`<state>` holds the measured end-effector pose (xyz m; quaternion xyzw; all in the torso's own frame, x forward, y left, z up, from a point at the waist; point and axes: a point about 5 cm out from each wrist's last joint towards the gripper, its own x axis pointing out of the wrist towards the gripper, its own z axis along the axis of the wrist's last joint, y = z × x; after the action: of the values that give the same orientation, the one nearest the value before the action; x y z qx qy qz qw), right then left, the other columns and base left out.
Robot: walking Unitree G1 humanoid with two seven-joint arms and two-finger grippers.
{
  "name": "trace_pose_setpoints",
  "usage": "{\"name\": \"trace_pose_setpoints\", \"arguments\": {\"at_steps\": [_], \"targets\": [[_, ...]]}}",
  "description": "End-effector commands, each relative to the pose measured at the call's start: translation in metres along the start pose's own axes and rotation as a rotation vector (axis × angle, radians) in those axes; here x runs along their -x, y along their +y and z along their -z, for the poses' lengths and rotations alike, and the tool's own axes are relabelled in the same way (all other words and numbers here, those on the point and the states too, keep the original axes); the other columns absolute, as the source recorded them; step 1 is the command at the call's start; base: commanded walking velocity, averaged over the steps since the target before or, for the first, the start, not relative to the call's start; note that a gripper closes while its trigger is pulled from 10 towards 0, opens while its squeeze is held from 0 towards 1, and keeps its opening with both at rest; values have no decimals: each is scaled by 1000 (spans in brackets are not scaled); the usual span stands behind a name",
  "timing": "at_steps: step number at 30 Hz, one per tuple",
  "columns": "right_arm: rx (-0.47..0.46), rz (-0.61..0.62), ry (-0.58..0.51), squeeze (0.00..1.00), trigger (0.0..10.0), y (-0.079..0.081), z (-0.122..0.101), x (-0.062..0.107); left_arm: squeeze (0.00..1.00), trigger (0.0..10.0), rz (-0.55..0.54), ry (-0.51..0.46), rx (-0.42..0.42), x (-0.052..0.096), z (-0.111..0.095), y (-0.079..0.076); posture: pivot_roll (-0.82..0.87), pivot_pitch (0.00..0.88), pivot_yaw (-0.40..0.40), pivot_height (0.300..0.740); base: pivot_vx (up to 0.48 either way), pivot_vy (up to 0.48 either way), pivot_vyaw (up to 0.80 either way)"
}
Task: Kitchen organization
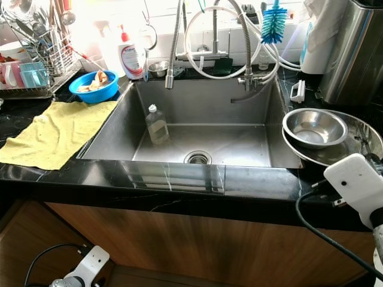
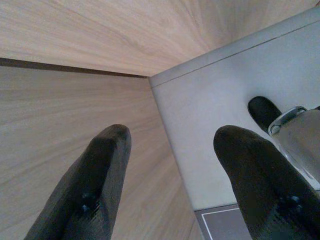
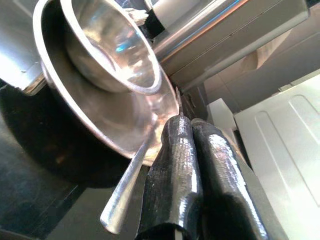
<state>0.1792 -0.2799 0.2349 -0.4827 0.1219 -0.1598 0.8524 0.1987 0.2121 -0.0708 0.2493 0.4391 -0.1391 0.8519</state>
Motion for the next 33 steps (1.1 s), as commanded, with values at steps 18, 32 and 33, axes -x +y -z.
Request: {"name": "trace_pose_setpoints", "arguments": {"at_steps": [18, 32, 33], "targets": [[-485, -59, -310, 0, 10000, 19, -61, -7, 0, 10000, -7, 13, -16, 1, 2, 4, -193, 0, 118, 740, 0, 0, 0], [-767, -330, -578, 0, 10000, 34, -151, -44, 0, 10000, -10, 11, 0, 1, 3, 1, -177, 0, 102, 740, 0, 0, 0], [-775, -359, -583, 0, 10000, 38, -157, -51, 0, 10000, -13, 12, 9, 1, 4, 1, -171, 0, 99, 740, 0, 0, 0]]}}
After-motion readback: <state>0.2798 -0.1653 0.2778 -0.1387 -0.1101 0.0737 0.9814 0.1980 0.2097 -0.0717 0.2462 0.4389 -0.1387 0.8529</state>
